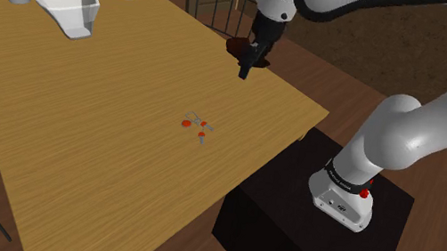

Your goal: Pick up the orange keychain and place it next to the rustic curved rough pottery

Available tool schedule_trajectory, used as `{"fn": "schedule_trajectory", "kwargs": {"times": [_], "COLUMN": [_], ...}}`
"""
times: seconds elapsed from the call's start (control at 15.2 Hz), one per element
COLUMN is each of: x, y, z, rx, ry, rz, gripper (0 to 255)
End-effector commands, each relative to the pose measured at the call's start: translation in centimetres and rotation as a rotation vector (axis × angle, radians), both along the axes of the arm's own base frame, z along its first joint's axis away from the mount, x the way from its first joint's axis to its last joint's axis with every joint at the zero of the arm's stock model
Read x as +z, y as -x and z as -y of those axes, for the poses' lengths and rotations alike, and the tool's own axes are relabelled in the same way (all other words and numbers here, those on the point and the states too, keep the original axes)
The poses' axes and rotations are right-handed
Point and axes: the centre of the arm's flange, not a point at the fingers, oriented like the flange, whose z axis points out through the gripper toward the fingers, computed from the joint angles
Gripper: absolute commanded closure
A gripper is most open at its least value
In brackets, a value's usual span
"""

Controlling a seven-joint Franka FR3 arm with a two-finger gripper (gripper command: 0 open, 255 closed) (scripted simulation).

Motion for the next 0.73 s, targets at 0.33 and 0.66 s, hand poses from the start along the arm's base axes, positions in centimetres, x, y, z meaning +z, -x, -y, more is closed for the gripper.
{"fn": "schedule_trajectory", "kwargs": {"times": [0.33, 0.66], "x": [-6.2, -10.5], "y": [-1.7, -2.7], "z": [-7.0, -11.9], "rx": [0.049, 0.085], "ry": [-0.004, -0.006], "rz": [-0.018, -0.031], "gripper": [0, 0]}}
